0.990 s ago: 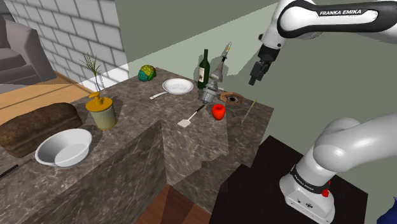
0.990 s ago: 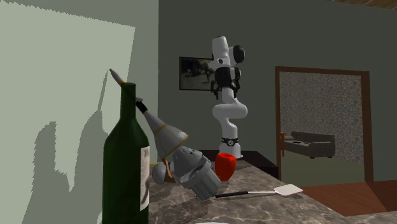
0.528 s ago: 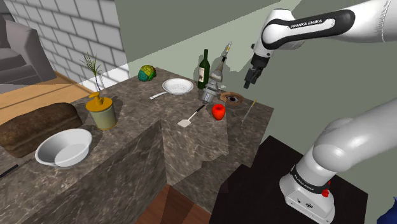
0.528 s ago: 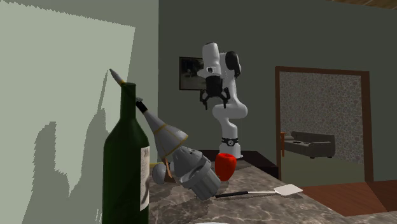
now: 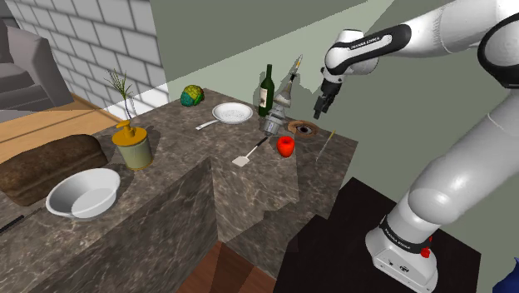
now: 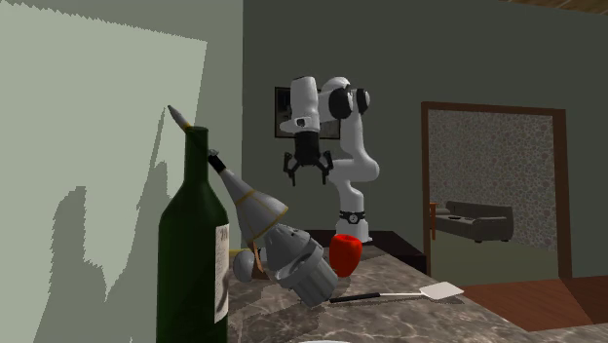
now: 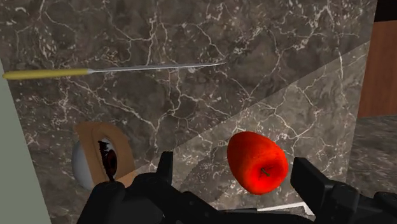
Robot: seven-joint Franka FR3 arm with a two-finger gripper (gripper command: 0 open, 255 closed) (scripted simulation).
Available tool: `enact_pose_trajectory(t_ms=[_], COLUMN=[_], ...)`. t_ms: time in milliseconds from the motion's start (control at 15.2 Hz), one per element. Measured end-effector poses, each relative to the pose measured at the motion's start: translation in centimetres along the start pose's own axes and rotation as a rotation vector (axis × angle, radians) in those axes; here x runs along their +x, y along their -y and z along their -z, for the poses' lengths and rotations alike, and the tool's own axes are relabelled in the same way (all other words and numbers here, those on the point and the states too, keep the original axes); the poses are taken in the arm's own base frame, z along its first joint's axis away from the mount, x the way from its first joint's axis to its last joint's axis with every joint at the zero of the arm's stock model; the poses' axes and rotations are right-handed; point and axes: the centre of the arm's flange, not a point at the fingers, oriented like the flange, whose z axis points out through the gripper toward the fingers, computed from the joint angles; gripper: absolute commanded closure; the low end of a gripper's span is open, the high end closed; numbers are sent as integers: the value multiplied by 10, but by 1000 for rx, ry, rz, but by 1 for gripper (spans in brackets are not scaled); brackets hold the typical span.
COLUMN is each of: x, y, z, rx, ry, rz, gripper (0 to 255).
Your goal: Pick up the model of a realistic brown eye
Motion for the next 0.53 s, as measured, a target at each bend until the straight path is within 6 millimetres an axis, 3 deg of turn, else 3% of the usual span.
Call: enact_pose_trajectory(t_ms=[528], x=[46], y=[-71], z=[-60], rx=[-24], ry=[17], rz=[19], gripper=[0])
